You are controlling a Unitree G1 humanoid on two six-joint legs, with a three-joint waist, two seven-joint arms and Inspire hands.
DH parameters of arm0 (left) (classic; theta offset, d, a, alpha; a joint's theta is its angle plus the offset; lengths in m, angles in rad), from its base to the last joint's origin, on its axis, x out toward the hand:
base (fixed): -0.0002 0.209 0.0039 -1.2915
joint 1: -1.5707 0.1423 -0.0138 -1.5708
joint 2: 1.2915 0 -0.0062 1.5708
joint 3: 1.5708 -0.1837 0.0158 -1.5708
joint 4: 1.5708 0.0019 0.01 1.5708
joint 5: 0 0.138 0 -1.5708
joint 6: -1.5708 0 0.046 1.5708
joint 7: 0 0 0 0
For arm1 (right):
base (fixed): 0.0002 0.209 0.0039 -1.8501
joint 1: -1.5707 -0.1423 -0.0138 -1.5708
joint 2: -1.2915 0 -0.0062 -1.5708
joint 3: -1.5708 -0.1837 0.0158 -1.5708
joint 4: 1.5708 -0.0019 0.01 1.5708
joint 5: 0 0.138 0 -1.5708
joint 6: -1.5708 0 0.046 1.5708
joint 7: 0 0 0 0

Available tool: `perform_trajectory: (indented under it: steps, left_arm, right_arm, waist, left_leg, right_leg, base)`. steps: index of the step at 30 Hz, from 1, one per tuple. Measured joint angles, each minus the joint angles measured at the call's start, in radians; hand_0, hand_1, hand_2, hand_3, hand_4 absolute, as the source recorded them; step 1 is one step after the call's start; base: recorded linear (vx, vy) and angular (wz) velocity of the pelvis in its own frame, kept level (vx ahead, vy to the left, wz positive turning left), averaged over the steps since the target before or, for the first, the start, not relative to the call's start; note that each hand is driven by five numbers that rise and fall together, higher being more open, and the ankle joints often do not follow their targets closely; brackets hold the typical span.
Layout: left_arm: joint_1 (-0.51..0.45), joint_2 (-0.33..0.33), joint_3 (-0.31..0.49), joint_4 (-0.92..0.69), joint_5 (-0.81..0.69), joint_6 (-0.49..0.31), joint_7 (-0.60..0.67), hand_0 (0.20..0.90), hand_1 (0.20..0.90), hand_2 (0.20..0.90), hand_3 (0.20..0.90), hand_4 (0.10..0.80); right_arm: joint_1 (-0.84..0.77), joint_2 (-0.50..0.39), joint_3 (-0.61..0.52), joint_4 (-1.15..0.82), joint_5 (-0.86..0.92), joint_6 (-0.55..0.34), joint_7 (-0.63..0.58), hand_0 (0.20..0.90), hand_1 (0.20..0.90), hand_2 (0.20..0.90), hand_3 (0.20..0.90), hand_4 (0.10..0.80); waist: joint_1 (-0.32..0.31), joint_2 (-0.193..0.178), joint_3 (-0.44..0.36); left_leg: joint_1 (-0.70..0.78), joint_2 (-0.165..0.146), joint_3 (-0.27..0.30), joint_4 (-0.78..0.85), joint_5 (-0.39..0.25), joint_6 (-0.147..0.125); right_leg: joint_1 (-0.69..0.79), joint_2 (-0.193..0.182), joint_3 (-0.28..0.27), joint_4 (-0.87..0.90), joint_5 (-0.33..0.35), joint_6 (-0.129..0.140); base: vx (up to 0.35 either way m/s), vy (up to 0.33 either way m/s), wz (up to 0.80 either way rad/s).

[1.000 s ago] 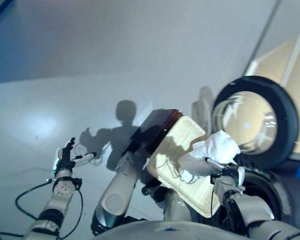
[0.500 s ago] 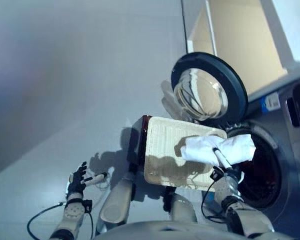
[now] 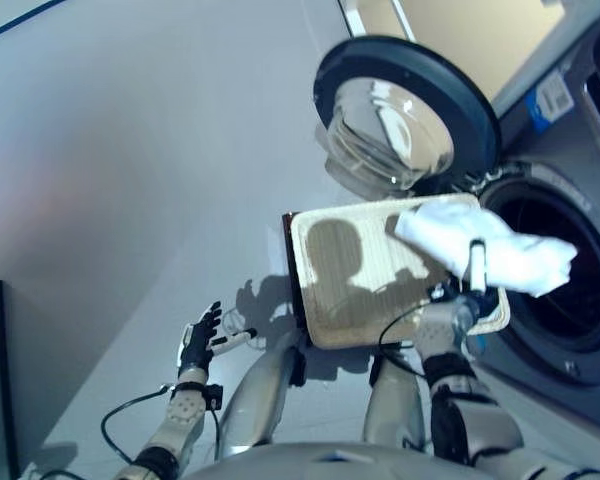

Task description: Pick up the clothes and place them into the washing machine

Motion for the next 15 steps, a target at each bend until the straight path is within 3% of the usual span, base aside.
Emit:
perform_trajectory:
  steps: [4, 8, 13, 15]
  left_arm:
    - [-0.042, -0.010, -0.001, 0.003, -0.005, 0.004, 0.006, 0.900, 0.900, 0.900, 0.900, 0.800]
    - [-0.050, 0.001, 0.006, -0.014, -0.011, 0.002, 0.007, 0.900, 0.900, 0.900, 0.900, 0.800]
    - [-0.066, 0.000, 0.006, -0.035, -0.011, 0.003, 0.010, 0.900, 0.900, 0.900, 0.900, 0.800]
    - [-0.065, -0.007, -0.013, -0.051, -0.011, 0.002, 0.009, 0.900, 0.900, 0.900, 0.900, 0.800]
  right_arm:
    - [-0.132, -0.087, 0.000, 0.002, -0.007, -0.023, -0.036, 0.200, 0.200, 0.200, 0.200, 0.300]
    - [-0.166, -0.115, -0.006, 0.001, -0.009, -0.060, -0.081, 0.200, 0.200, 0.200, 0.200, 0.300]
    - [-0.182, -0.153, -0.014, -0.010, -0.055, -0.065, -0.140, 0.200, 0.200, 0.200, 0.200, 0.300]
    - [-0.215, -0.173, -0.019, -0.011, -0.089, -0.068, -0.179, 0.200, 0.200, 0.200, 0.200, 0.300]
  waist:
    - [-0.007, 0.015, 0.051]
    - [-0.012, 0.013, 0.062]
    - [-0.037, 0.032, 0.072]
    - [-0.038, 0.064, 0.085]
  left_leg:
    - [-0.129, 0.034, 0.051, 0.233, -0.102, -0.001]
    - [-0.220, 0.071, 0.048, 0.406, -0.194, -0.012]
    - [-0.279, 0.074, 0.055, 0.478, -0.220, -0.016]
    - [-0.282, 0.073, 0.055, 0.483, -0.219, -0.018]
  right_leg:
    - [-0.133, 0.023, 0.062, 0.177, -0.052, -0.020]
    - [-0.226, 0.076, 0.122, 0.298, -0.096, -0.029]
    - [-0.308, 0.094, 0.162, 0.385, -0.114, -0.038]
    - [-0.317, 0.097, 0.170, 0.393, -0.114, -0.038]
  base:
    - [0.044, -0.027, -0.39]
    - [-0.005, -0.020, -0.40]
    - [0.025, 0.014, -0.17]
    - [0.005, 0.054, -0.11]
